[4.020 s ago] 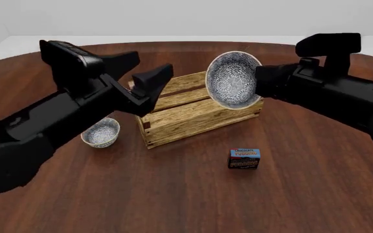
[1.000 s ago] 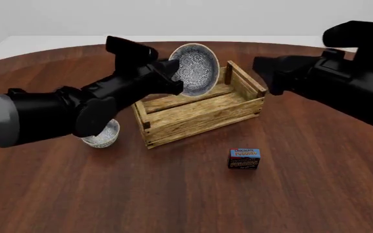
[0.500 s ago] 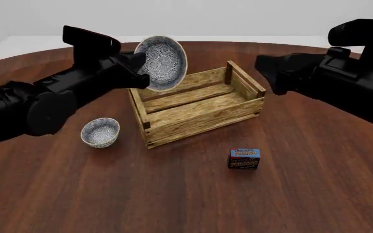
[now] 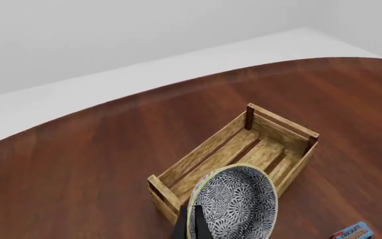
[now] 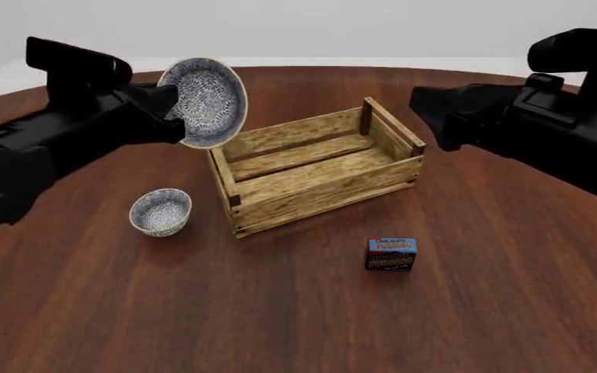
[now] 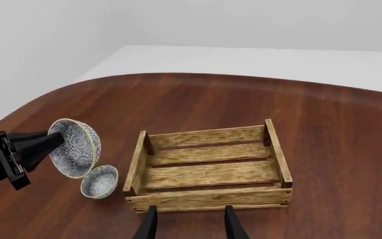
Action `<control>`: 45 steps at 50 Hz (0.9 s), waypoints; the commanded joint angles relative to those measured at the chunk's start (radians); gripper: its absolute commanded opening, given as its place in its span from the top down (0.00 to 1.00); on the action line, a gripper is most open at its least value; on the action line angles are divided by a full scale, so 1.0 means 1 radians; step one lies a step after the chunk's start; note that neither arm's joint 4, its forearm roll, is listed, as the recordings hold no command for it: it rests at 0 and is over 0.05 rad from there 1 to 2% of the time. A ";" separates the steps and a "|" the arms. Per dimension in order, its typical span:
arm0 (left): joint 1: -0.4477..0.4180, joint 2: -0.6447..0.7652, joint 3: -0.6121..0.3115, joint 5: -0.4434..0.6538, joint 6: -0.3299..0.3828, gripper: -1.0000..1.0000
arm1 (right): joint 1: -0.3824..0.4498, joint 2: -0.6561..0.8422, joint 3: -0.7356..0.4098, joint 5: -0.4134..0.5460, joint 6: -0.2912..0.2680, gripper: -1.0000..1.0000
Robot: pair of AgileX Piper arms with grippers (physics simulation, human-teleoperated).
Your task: Stack the right bowl on the left bowl and place them in the tray.
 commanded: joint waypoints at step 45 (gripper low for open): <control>0.176 -0.100 0.080 0.223 -0.014 1.00 | -0.014 0.010 0.000 -0.008 0.001 0.00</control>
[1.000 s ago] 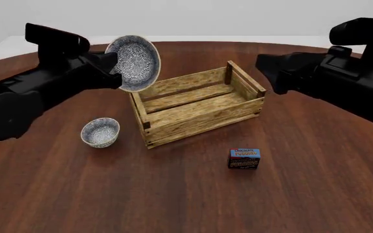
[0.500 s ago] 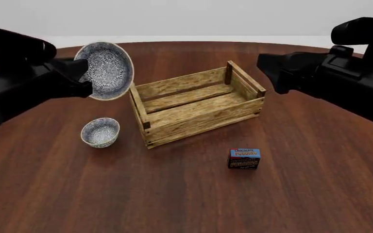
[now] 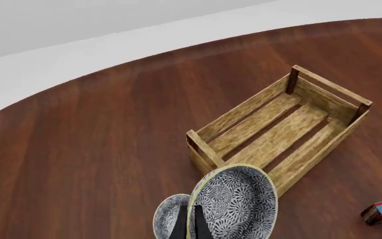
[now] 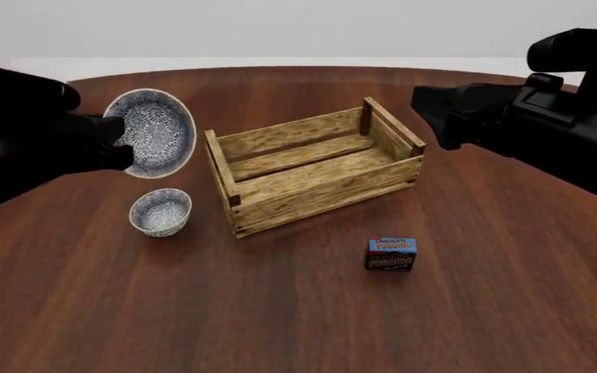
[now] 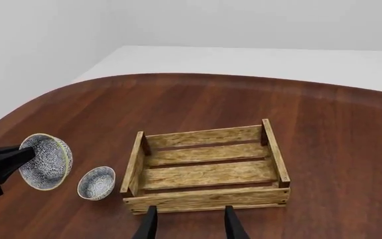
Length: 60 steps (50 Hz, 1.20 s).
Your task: Stack the right bowl on the left bowl and place them in the tray.
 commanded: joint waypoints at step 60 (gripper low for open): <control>0.140 0.289 0.072 -0.143 -0.181 1.00 | -0.003 -0.002 0.000 0.003 0.003 0.00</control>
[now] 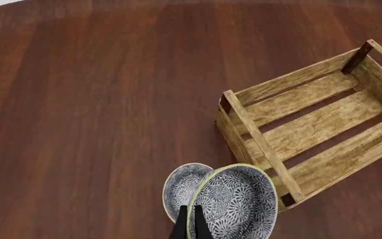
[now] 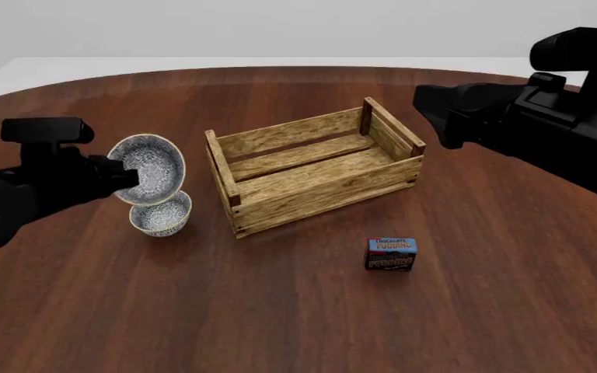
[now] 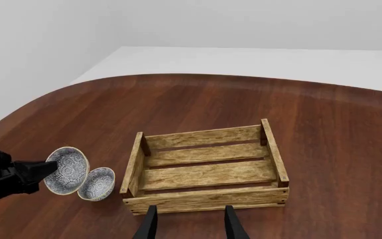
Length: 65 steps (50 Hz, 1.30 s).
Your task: Stack the right bowl on the left bowl and place them in the tray.
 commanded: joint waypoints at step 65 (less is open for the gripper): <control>0.067 0.363 -0.009 -0.238 -0.071 1.00 | -0.002 0.010 0.003 -0.007 -0.002 0.00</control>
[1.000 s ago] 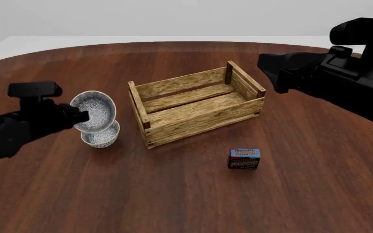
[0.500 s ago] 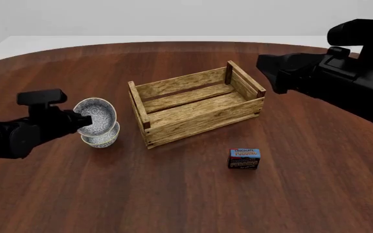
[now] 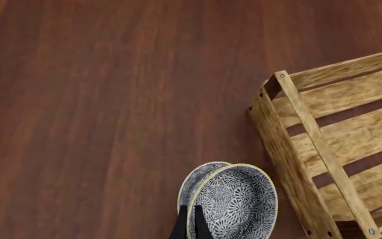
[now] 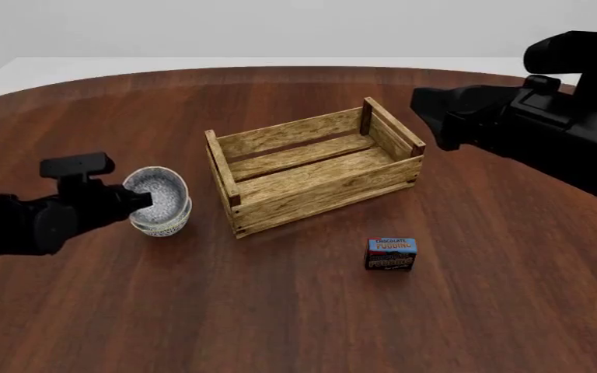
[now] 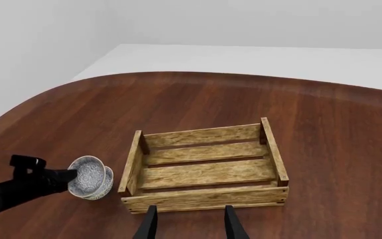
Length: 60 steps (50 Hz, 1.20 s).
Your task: Stack the right bowl on the left bowl and place them in the tray.
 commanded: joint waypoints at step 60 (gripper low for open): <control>-0.105 -0.223 -0.009 0.181 0.160 0.00 | 0.000 -0.007 -0.002 0.007 -0.003 0.00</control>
